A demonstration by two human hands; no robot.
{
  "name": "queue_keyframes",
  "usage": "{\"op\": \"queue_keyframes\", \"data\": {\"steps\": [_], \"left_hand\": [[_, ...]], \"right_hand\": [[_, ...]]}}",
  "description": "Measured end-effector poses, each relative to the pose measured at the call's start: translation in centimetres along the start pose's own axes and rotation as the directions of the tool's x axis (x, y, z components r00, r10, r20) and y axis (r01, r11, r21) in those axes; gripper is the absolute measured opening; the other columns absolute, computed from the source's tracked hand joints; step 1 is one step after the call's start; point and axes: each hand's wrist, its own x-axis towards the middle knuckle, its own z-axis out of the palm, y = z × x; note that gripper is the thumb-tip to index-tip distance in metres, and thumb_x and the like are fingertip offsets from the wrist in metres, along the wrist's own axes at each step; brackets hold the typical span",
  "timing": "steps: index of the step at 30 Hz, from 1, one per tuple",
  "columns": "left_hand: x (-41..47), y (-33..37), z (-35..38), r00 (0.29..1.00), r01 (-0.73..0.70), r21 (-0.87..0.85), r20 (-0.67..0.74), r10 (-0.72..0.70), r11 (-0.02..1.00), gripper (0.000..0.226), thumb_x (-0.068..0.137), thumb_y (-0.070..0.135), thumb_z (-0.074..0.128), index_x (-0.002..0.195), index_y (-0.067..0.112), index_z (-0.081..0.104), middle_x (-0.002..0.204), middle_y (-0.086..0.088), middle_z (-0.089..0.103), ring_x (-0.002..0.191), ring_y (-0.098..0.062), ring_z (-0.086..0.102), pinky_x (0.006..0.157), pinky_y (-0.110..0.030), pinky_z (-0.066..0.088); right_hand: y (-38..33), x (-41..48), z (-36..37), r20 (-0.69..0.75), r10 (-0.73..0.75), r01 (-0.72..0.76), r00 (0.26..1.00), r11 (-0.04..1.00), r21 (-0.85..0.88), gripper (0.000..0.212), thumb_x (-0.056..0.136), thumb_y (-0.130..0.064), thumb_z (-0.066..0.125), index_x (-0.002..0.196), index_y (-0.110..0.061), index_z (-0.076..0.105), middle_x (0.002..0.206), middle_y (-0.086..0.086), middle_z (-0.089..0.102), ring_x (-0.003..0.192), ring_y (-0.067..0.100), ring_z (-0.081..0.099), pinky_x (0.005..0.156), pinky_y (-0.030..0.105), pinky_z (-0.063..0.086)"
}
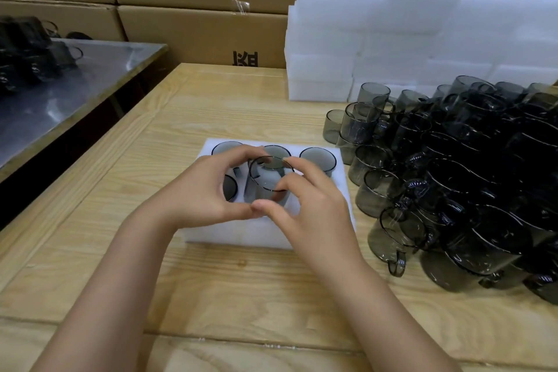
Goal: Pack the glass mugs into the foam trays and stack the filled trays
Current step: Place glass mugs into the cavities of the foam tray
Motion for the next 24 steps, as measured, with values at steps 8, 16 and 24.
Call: {"op": "queue_keyframes", "data": {"steps": [8,16,24], "left_hand": [[0.2,-0.7,-0.1,0.999,0.045,0.017,0.009,-0.045,0.999,0.068,0.059,0.042,0.088,0.116,0.049,0.053,0.117,0.035,0.057,0.116,0.010,0.050,0.091,-0.010,0.038],[0.0,-0.5,-0.3,0.993,0.110,-0.174,0.061,-0.100,0.979,0.049,0.074,0.046,0.061,0.123,0.041,0.058,0.113,0.017,0.064,0.113,0.011,0.051,0.105,-0.041,0.040],[0.3,-0.4,-0.1,0.997,0.056,0.030,0.050,-0.057,0.998,0.048,0.075,0.050,0.059,0.123,0.045,0.053,0.129,0.031,0.050,0.131,0.016,0.032,0.121,-0.032,0.006]], "right_hand": [[-0.3,0.2,-0.5,0.144,-0.028,0.026,0.989,1.000,0.016,0.034,0.081,-0.029,0.071,0.111,-0.015,0.062,0.126,-0.003,0.053,0.120,0.015,0.046,0.094,0.017,0.032],[0.1,0.5,-0.3,0.186,-0.024,0.030,0.982,0.999,-0.027,0.061,0.078,-0.033,0.073,0.133,-0.025,0.050,0.125,-0.010,0.048,0.115,0.008,0.045,0.095,0.023,0.037],[-0.1,1.7,-1.1,0.338,0.005,0.002,0.941,1.000,-0.020,0.058,0.077,-0.036,0.071,0.130,-0.034,0.048,0.115,-0.018,0.049,0.114,0.002,0.045,0.097,0.023,0.037]]}}
